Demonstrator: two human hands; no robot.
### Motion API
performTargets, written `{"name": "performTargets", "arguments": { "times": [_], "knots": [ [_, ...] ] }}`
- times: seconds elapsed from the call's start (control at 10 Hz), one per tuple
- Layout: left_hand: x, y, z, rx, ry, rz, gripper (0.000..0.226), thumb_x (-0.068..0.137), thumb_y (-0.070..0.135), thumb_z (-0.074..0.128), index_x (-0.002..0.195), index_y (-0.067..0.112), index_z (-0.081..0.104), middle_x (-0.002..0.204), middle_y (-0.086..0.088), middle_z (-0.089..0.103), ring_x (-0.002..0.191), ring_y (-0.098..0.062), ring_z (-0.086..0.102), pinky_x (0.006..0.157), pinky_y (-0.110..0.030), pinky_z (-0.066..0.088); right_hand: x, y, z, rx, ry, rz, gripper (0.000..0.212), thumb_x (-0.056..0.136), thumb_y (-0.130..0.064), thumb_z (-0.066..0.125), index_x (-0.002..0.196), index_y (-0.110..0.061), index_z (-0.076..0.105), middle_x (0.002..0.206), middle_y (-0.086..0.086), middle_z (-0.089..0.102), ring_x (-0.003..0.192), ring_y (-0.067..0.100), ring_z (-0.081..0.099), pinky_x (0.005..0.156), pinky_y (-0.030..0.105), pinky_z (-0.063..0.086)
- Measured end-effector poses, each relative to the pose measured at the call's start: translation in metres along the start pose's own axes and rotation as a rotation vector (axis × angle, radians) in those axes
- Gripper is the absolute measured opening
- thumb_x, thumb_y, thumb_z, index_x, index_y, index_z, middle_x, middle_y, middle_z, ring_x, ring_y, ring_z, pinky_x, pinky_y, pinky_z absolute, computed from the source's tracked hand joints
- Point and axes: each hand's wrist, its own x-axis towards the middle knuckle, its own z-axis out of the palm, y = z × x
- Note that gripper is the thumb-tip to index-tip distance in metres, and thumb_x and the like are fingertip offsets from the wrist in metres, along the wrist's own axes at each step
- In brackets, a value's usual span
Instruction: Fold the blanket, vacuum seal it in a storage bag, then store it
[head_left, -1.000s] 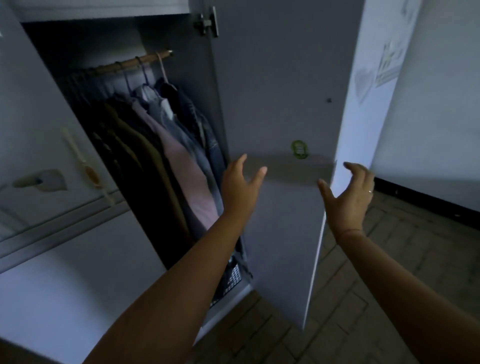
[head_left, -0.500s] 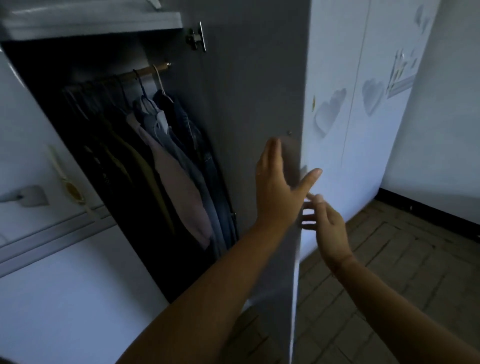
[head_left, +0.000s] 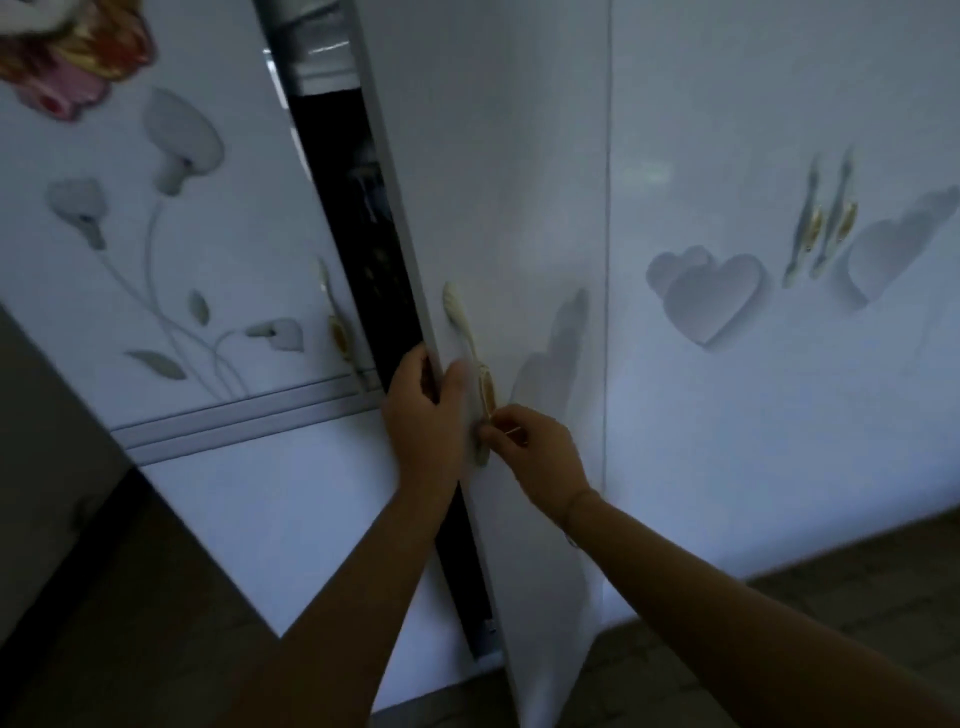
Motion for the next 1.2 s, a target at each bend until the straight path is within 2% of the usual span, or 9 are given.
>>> {"name": "performTargets", "arguments": {
  "times": [0.1, 0.2, 0.3, 0.4, 0.5, 0.6, 1.0, 1.1, 1.2],
  "knots": [
    [0.031, -0.02, -0.018, 0.076, 0.015, -0.028, 0.026, 0.09, 0.024, 0.069, 0.115, 0.019, 0.063, 0.088, 0.008, 0.065, 0.076, 0.007, 0.057, 0.064, -0.005, 0.044, 0.031, -0.004, 0.027, -0.08, -0.032, -0.027, 0.018, 0.089, -0.03, 0.063, 0.08, -0.015, 0.068, 0.075, -0.004, 0.065, 0.073, 0.011, 0.06, 0.072, 0.022, 0.048],
    [0.063, -0.048, -0.028, 0.191, 0.012, 0.017, 0.035, 0.088, 0.026, 0.071, 0.119, 0.013, 0.063, 0.101, 0.0, 0.069, 0.088, -0.009, 0.063, 0.078, -0.018, 0.051, 0.064, -0.003, 0.052, -0.138, -0.062, -0.051, 0.019, 0.089, -0.029, 0.064, 0.074, -0.018, 0.063, 0.067, -0.005, 0.059, 0.067, 0.012, 0.055, 0.065, 0.024, 0.041],
    [0.102, -0.084, -0.032, 0.525, 0.067, 0.179, 0.06, 0.083, 0.04, 0.075, 0.132, 0.011, 0.056, 0.131, -0.013, 0.058, 0.122, -0.031, 0.051, 0.099, -0.039, 0.04, 0.097, 0.001, 0.077, -0.199, -0.05, -0.075, 0.019, 0.089, -0.03, 0.063, 0.073, -0.02, 0.061, 0.069, -0.005, 0.056, 0.066, 0.014, 0.052, 0.062, 0.026, 0.036],
    [0.138, -0.11, -0.036, 0.69, 0.123, 0.238, 0.095, 0.077, 0.054, 0.074, 0.15, 0.01, 0.033, 0.155, -0.017, 0.031, 0.144, -0.035, 0.025, 0.114, -0.049, 0.019, 0.125, 0.001, 0.098, -0.242, -0.022, -0.073, 0.02, 0.09, -0.031, 0.062, 0.076, -0.017, 0.063, 0.08, -0.001, 0.059, 0.075, 0.016, 0.054, 0.067, 0.03, 0.042],
    [0.169, -0.132, -0.036, 0.751, 0.101, 0.254, 0.107, 0.075, 0.063, 0.069, 0.154, 0.01, 0.019, 0.161, -0.014, 0.017, 0.149, -0.032, 0.012, 0.117, -0.054, 0.011, 0.151, 0.004, 0.114, -0.278, 0.021, -0.073, 0.019, 0.09, -0.03, 0.061, 0.082, -0.016, 0.07, 0.088, 0.005, 0.063, 0.083, 0.022, 0.058, 0.076, 0.039, 0.048],
    [0.186, -0.147, -0.032, 0.797, 0.111, 0.266, 0.108, 0.074, 0.063, 0.07, 0.153, 0.008, 0.021, 0.161, -0.016, 0.016, 0.148, -0.033, 0.013, 0.116, -0.055, 0.011, 0.17, 0.009, 0.124, -0.326, 0.052, -0.072, 0.02, 0.091, -0.033, 0.06, 0.098, -0.021, 0.073, 0.098, 0.007, 0.064, 0.094, 0.025, 0.057, 0.082, 0.038, 0.046],
    [0.198, -0.162, -0.017, 0.813, 0.192, 0.299, 0.102, 0.077, 0.059, 0.07, 0.152, 0.01, 0.021, 0.159, -0.017, 0.021, 0.146, -0.03, 0.012, 0.115, -0.057, 0.018, 0.19, 0.017, 0.137, -0.292, 0.078, -0.018, 0.023, 0.09, -0.034, 0.061, 0.105, -0.021, 0.073, 0.101, 0.004, 0.065, 0.097, 0.022, 0.059, 0.086, 0.037, 0.046],
    [0.184, -0.158, -0.009, 0.69, 0.238, 0.321, 0.094, 0.08, 0.051, 0.069, 0.149, 0.004, 0.026, 0.154, -0.024, 0.03, 0.141, -0.034, 0.022, 0.112, -0.058, 0.022, 0.153, 0.023, 0.114, -0.185, 0.074, 0.021, 0.033, 0.089, -0.033, 0.064, 0.117, -0.017, 0.065, 0.113, 0.003, 0.062, 0.108, 0.016, 0.056, 0.097, 0.027, 0.041],
    [0.13, -0.171, -0.021, 0.584, 0.202, 0.586, 0.07, 0.094, 0.052, 0.044, 0.14, 0.0, 0.033, 0.147, -0.025, 0.034, 0.138, -0.037, 0.029, 0.112, -0.048, 0.023, 0.078, 0.035, 0.084, -0.092, 0.123, 0.028, 0.056, 0.076, -0.067, 0.059, 0.118, -0.029, 0.06, 0.112, -0.01, 0.063, 0.103, -0.003, 0.053, 0.091, 0.006, 0.035]
  ]
}}
